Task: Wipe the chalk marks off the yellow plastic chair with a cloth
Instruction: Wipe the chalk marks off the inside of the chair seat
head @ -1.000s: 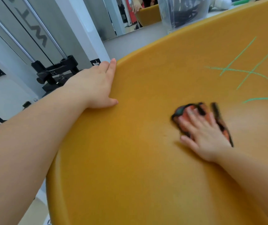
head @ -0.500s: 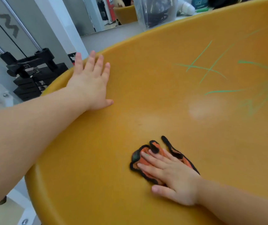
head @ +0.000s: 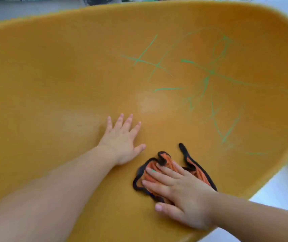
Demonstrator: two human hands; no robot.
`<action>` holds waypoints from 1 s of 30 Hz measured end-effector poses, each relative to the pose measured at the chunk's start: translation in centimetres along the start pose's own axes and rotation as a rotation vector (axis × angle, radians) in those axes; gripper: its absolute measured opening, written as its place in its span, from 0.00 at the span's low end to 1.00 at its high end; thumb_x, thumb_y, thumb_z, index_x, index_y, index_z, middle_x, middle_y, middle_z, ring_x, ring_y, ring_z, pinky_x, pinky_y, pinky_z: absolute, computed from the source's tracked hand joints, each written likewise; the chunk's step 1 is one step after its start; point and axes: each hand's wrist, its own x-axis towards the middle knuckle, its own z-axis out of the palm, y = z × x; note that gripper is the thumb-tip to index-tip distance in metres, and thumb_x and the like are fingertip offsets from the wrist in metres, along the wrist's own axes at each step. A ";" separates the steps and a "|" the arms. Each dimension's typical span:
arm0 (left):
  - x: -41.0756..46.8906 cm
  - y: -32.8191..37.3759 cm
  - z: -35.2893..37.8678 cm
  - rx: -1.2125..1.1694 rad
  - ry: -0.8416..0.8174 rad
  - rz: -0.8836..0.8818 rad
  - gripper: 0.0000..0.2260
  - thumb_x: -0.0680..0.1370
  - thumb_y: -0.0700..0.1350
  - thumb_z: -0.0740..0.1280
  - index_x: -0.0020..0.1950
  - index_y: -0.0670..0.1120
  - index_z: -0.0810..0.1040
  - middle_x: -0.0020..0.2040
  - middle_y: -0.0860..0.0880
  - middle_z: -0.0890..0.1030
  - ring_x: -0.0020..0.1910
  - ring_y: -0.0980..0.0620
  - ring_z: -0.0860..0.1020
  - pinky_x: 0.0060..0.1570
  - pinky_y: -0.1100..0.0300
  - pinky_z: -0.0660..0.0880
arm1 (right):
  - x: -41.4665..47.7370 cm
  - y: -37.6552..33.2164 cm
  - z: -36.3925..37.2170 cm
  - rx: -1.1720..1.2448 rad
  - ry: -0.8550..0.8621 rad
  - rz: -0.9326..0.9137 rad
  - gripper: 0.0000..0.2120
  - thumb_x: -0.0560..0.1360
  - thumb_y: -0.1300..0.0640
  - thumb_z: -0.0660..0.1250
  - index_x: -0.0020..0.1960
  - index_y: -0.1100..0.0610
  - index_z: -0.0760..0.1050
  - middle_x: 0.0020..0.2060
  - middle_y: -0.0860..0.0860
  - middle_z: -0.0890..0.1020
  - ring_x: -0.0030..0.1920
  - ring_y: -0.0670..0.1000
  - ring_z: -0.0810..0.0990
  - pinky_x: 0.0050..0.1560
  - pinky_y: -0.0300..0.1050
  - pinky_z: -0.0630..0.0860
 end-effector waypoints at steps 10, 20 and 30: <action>1.8 6.8 3.9 -0.284 0.123 0.023 0.48 0.70 0.78 0.44 0.82 0.51 0.43 0.83 0.48 0.41 0.81 0.45 0.40 0.77 0.38 0.41 | -1.2 18.9 -6.6 -0.397 0.129 0.659 0.39 0.74 0.24 0.28 0.82 0.36 0.39 0.83 0.49 0.39 0.82 0.56 0.36 0.77 0.67 0.32; 1.0 6.8 3.1 -0.307 0.088 0.070 0.66 0.53 0.86 0.33 0.82 0.47 0.40 0.82 0.49 0.38 0.80 0.48 0.36 0.78 0.40 0.38 | 0.9 7.2 -0.6 -0.060 0.089 0.244 0.34 0.78 0.29 0.31 0.82 0.37 0.39 0.81 0.42 0.37 0.81 0.49 0.33 0.79 0.58 0.33; 1.2 6.3 3.3 -0.382 0.134 0.044 0.63 0.56 0.84 0.29 0.82 0.46 0.41 0.83 0.49 0.44 0.81 0.49 0.41 0.78 0.42 0.41 | 4.9 14.3 -4.0 -0.186 0.325 0.797 0.39 0.77 0.26 0.34 0.83 0.42 0.41 0.83 0.50 0.41 0.83 0.57 0.40 0.79 0.62 0.35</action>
